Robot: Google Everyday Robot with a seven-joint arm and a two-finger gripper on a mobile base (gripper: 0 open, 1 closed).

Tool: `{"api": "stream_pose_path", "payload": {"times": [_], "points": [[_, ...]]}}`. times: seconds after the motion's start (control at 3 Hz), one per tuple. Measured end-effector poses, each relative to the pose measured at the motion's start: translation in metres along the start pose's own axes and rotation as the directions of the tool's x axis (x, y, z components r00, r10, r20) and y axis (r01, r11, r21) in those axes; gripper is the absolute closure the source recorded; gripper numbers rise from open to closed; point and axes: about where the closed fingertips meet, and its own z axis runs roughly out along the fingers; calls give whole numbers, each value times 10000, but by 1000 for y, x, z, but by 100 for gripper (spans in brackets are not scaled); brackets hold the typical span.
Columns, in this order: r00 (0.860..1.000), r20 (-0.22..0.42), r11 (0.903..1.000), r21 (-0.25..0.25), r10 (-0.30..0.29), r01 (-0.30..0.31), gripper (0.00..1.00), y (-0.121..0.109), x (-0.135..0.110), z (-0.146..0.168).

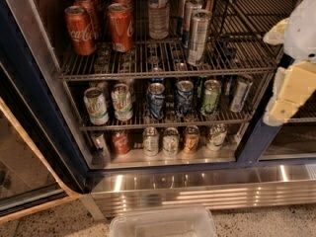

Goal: Pick coke can from top shelf of fridge

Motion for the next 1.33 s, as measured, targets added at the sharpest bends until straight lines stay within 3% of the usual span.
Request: {"api": "stream_pose_path", "payload": {"times": [0.33, 0.67, 1.0, 1.33], "points": [[9942, 1024, 9988, 403, -330, 290, 0, -19, -29, 5], [9771, 1932, 9948, 660, -892, 778, 0, -43, -66, 10], [9769, 1936, 9947, 668, -903, 787, 0, -43, -66, 9], [9571, 2492, 9869, 995, -1480, 1267, 0, -47, -99, 11]]}}
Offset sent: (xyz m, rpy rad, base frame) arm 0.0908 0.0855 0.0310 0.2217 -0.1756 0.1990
